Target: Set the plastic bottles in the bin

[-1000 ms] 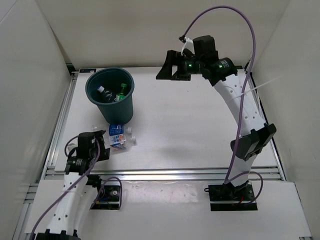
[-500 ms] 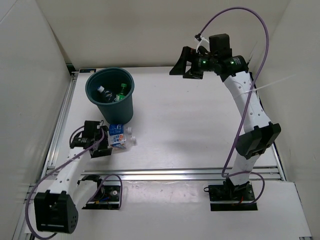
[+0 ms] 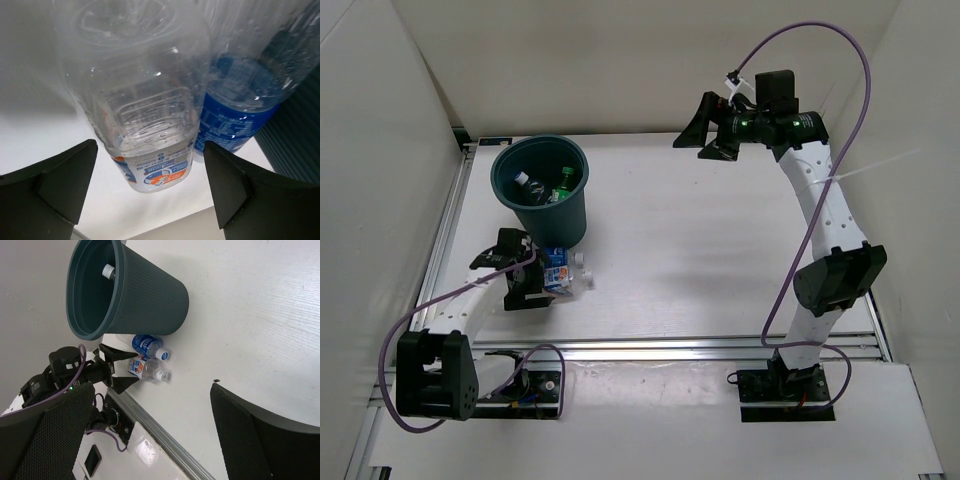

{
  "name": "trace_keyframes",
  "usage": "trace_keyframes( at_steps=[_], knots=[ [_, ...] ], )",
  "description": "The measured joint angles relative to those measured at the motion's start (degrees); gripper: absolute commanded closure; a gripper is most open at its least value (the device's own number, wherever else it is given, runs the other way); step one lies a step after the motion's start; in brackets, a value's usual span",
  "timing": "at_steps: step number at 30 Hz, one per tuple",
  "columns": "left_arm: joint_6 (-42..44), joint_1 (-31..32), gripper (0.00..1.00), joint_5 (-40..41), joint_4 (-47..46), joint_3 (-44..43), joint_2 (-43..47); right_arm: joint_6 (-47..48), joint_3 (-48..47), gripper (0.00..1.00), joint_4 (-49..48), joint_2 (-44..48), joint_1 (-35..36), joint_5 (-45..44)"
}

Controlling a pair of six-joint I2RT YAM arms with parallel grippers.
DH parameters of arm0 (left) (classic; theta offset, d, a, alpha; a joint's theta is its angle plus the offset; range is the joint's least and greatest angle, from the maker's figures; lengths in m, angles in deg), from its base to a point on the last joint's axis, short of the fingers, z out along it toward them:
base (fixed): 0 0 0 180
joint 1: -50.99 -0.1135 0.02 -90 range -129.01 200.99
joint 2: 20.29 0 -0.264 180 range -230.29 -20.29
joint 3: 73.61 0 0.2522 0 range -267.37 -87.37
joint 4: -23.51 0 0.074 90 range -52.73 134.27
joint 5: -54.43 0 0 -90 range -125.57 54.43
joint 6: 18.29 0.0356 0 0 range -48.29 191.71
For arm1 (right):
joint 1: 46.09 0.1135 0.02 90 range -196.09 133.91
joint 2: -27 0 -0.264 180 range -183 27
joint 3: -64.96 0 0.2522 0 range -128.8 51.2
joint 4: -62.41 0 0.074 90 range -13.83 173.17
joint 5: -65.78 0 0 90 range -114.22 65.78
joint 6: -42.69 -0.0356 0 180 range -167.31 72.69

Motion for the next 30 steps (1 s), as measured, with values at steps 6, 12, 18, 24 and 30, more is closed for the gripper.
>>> trace_keyframes(
  at_steps=[6, 12, 18, 24, 30],
  knots=[
    [0.0, 0.0, 0.21, -3.0, 0.9, 0.5, -0.5, -0.1, 0.4, 0.0, -0.1, 0.1, 0.0, 0.3],
    [1.2, -0.5, 0.28, -6.3, 1.1, 1.1, -1.0, -0.3, 1.7, 0.0, -0.2, 0.3, 0.0, 0.7],
    [2.8, -0.6, 0.23, -9.7, 0.9, 2.1, -0.8, -0.3, 3.4, 0.0, -0.2, 0.4, 0.0, 1.6],
    [5.4, -0.7, 0.13, -11.0, 2.0, 5.2, -1.0, -0.8, 4.5, 0.0, -0.2, 0.5, 0.0, 2.0],
    [8.3, -0.7, 0.61, -12.5, 8.3, 6.9, -2.9, -1.2, 5.9, 0.0, -0.2, 1.3, 0.0, 2.7]
  ],
)
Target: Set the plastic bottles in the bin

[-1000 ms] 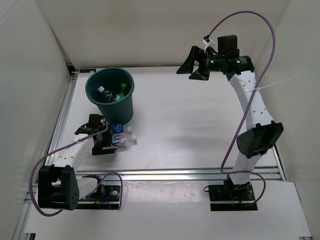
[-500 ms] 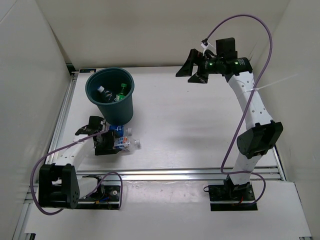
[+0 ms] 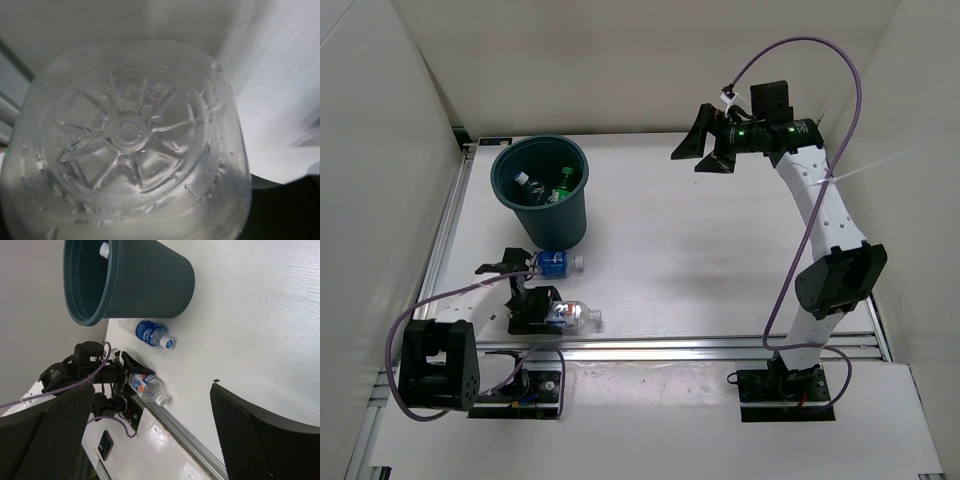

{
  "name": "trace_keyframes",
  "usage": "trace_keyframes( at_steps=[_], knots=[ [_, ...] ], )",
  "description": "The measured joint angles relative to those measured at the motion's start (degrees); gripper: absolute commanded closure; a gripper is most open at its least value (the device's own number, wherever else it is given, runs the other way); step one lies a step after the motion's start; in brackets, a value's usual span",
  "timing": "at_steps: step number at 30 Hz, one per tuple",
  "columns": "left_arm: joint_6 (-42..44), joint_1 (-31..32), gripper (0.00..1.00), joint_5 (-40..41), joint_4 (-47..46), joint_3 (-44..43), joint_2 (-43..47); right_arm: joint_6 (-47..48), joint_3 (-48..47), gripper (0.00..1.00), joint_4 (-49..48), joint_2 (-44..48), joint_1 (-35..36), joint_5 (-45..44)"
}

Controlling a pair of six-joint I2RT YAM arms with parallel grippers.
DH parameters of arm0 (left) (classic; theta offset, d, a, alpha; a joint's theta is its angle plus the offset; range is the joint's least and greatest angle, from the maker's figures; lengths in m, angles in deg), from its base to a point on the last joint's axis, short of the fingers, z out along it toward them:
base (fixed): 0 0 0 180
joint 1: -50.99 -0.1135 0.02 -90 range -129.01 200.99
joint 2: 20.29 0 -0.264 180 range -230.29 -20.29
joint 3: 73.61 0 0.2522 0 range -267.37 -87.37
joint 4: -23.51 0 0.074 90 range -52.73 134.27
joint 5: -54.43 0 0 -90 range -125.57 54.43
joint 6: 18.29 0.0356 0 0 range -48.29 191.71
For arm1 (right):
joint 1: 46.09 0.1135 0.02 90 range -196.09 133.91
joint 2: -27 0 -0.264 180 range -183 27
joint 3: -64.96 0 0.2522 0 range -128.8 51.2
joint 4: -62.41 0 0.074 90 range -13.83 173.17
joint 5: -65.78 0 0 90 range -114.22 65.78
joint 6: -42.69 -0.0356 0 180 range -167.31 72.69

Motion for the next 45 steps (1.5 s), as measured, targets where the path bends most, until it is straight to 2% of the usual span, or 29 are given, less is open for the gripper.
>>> trace_keyframes(
  at_steps=[3, 6, 9, 13, 14, 16, 18, 24, 26, 27, 28, 29, 33, 37, 39, 41, 45],
  knots=[
    [0.6, 0.0, 0.62, 1.2, 4.5, -2.9, 1.3, 0.0, 0.1, 0.0, 0.0, 0.2, 0.0, 0.0],
    [0.8, 0.0, 0.64, 3.7, 10.0, -10.1, 4.3, 0.0, 0.8, 0.0, -0.1, 0.8, 0.0, 0.1],
    [1.8, 0.0, 0.66, 7.6, 15.0, -23.8, 5.4, 0.0, 0.9, 0.0, 0.0, 1.3, 0.0, 0.0],
    [5.0, 0.0, 0.67, 14.1, 18.3, -48.5, 3.3, 0.0, 1.6, 0.0, -0.1, 1.9, 0.0, 0.0],
    [6.1, 0.0, 0.65, 15.8, 18.5, -54.2, 2.3, 0.0, 1.8, 0.0, -0.1, 2.0, 0.0, 0.0],
    [9.3, 0.0, 0.64, 19.2, 18.8, -66.7, -1.3, 0.0, 1.9, 0.0, -0.1, 1.9, 0.0, 0.0],
    [13.5, 0.0, 0.61, 22.3, 16.7, -75.4, -4.5, 0.0, 1.9, 0.0, -0.1, 1.9, 0.0, 0.0],
    [29.8, 0.7, 0.49, 29.0, 9.7, -91.6, -20.2, 0.0, 1.8, 0.0, -0.2, 1.9, 0.0, 0.1],
    [35.8, 2.0, 0.38, 31.0, 7.5, -95.4, -27.3, 0.0, 1.8, 0.0, -0.1, 1.9, 0.0, 0.0],
    [38.6, 2.7, 0.33, 31.9, 6.9, -95.6, -29.6, 0.1, 1.8, 0.0, -0.1, 1.9, 0.0, 0.0],
    [41.6, 3.7, 0.21, 32.9, 6.7, -95.4, -31.8, 0.2, 1.8, 0.0, -0.1, 2.0, 0.0, 0.0],
    [44.3, 4.8, 0.0, 34.1, 6.5, -94.9, -33.2, 0.3, 1.8, 0.0, -0.1, 2.1, -0.1, 0.0],
    [54.8, 10.1, 0.0, 41.5, 5.2, -91.1, -33.7, 0.7, 2.8, 0.0, -0.2, 3.6, -0.9, -0.1],
    [59.3, 14.0, 0.0, 52.1, 1.5, -87.5, -26.5, 1.1, 3.7, 0.0, -0.2, 5.3, -1.6, -0.2],
    [57.0, 13.2, 0.0, 55.5, 0.6, -81.3, -18.4, 1.2, 3.8, 0.0, -0.3, 5.7, -1.7, -0.3],
    [51.6, 10.2, 0.0, 55.3, -1.4, -72.0, -7.9, 1.2, 3.8, 0.0, -0.3, 5.9, -1.7, -0.4],
    [37.7, -0.4, 0.0, 47.3, -2.4, -51.3, 12.9, 1.2, 3.9, 0.0, -0.2, 5.9, -1.7, -0.4]
  ],
)
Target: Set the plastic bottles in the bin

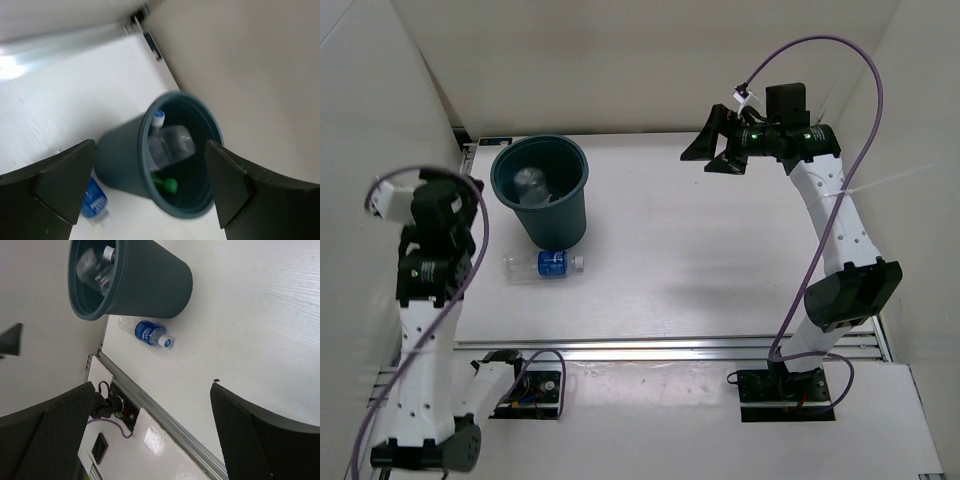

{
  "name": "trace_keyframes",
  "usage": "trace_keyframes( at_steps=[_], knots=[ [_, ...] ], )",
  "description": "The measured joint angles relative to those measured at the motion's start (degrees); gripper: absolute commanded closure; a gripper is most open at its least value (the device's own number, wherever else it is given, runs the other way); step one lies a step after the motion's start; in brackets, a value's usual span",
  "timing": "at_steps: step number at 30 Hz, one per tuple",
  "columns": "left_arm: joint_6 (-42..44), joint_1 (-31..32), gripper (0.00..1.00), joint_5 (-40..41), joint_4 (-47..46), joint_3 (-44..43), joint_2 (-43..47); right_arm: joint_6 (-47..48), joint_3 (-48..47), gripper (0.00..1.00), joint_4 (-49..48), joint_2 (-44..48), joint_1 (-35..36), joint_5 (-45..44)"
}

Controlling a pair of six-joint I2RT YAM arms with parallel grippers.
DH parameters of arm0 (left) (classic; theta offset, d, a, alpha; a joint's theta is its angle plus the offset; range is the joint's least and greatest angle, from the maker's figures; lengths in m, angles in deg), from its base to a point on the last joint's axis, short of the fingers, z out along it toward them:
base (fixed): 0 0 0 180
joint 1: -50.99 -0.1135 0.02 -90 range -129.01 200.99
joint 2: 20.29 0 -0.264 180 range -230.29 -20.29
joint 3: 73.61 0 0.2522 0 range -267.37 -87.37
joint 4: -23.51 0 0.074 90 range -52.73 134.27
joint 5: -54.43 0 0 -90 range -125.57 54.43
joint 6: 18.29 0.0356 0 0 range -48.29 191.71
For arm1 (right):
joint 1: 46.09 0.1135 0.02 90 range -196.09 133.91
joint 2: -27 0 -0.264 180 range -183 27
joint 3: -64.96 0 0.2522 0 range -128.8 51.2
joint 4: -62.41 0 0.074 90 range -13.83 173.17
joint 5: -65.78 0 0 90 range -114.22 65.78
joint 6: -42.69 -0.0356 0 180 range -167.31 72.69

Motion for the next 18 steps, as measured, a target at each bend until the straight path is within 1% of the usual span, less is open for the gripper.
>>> trace_keyframes(
  at_steps=[2, 3, 4, 5, 7, 9, 12, 15, 18],
  knots=[
    [-6.7, -2.3, 0.0, -6.2, -1.1, 10.4, 7.0, 0.0, 0.0, 0.0, 0.0, 0.0, 0.0, 0.0],
    [-9.5, -3.0, 0.0, -9.2, -0.8, 15.3, 9.2, 0.0, 0.0, 0.0, 0.0, 0.0, 0.0, 0.0],
    [-12.7, -3.4, 0.0, -12.8, -0.8, 18.7, 10.2, 0.0, 0.1, 0.0, -0.1, 0.0, 0.0, 0.0],
    [-15.4, -4.2, 0.0, -15.8, -1.2, 25.6, 11.5, 0.0, 0.3, 0.0, -0.2, 0.0, 0.0, 0.0],
    [-20.2, -5.3, 0.0, -21.7, -1.6, 35.0, 12.1, 0.0, 0.7, 0.0, -0.1, 0.0, 0.0, 0.0],
    [-24.4, -6.9, 0.0, -27.0, -1.8, 42.7, 12.7, 0.1, 1.1, 0.0, -0.1, 0.0, 0.0, 0.1],
    [-27.8, -9.8, 0.0, -32.7, -2.8, 47.6, 13.7, 0.1, 1.5, 0.0, -0.1, 0.0, 0.0, 0.2],
    [-28.3, -12.3, 0.0, -36.0, -4.6, 48.2, 12.3, 0.1, 1.6, 0.0, -0.1, 0.0, 0.0, 0.2],
    [-26.9, -13.7, 0.0, -37.4, -6.7, 47.5, 8.3, 0.1, 1.6, 0.0, -0.2, 0.0, 0.0, 0.2]
  ],
)
